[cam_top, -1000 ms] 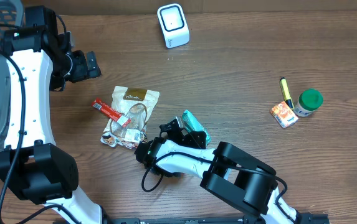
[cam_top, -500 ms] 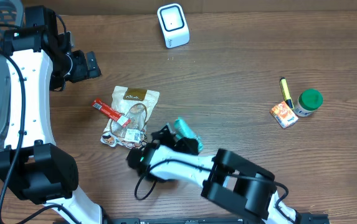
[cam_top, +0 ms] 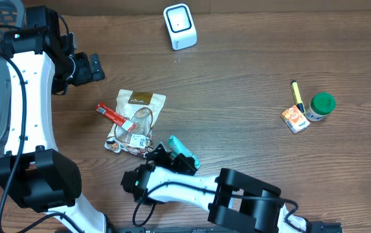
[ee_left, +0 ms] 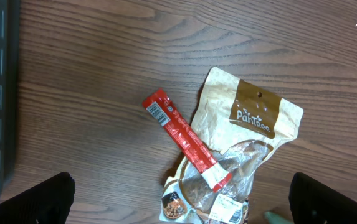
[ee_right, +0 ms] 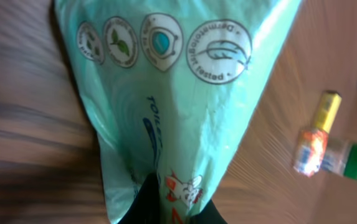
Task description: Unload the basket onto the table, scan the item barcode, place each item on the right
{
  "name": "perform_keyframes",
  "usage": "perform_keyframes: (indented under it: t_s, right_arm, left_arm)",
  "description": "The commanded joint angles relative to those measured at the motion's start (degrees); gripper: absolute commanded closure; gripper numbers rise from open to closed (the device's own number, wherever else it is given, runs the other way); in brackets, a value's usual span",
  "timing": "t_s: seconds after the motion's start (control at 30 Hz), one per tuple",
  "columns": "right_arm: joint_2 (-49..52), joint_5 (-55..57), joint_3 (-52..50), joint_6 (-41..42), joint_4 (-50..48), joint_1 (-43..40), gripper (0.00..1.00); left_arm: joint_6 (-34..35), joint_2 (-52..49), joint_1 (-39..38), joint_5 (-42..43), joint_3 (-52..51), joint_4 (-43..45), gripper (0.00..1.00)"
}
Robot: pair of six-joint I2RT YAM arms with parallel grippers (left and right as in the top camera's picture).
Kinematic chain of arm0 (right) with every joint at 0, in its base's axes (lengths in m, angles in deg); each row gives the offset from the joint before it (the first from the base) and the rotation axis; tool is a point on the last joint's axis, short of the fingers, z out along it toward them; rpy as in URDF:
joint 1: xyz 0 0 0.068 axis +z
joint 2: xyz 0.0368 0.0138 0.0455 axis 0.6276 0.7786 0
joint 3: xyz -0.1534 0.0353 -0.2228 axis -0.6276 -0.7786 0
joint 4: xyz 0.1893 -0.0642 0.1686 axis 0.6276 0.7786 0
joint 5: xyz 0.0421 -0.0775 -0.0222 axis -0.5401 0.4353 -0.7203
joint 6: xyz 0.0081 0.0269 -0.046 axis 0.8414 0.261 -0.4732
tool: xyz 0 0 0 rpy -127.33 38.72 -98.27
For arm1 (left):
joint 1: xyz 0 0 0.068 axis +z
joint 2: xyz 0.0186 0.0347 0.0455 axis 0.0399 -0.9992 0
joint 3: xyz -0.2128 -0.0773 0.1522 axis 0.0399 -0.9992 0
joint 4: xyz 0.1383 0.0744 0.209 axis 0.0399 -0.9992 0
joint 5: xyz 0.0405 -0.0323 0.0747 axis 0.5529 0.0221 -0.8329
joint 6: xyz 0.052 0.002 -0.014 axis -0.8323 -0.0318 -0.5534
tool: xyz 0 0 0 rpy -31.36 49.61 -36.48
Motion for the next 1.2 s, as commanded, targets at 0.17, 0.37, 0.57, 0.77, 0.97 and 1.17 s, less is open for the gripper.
perform_keyframes:
  t_s: [0.17, 0.37, 0.57, 0.77, 0.97, 1.17]
  right_arm:
    - [-1.6, 13.03, 2.64, -0.33, 12.04, -14.75, 0.96]
    - [-1.29, 7.45, 2.62, -0.28, 7.32, -29.27, 0.96]
    - [0.39, 7.93, 2.38, 3.5, 6.47, -37.16, 0.96]
    - [2.27, 12.66, 0.68, 11.37, 7.78, -37.7, 0.96]
    - [6.58, 11.5, -0.28, 15.43, 7.52, -35.98, 0.96]
    - [11.19, 11.89, -0.28, 15.41, 7.74, -32.68, 0.96]
  left_arm:
    - [-0.66, 0.26, -0.33, 0.37, -0.11, 0.07, 0.0]
    - [-0.66, 0.26, -0.35, 0.39, -0.11, 0.07, 0.0]
    - [-0.66, 0.26, -0.35, 0.39, -0.11, 0.07, 0.0]
    - [-0.66, 0.26, -0.35, 0.39, -0.11, 0.07, 0.0]
    - [-0.66, 0.26, -0.35, 0.39, -0.11, 0.07, 0.0]
    - [-0.63, 0.26, -0.35, 0.39, -0.11, 0.07, 0.0]
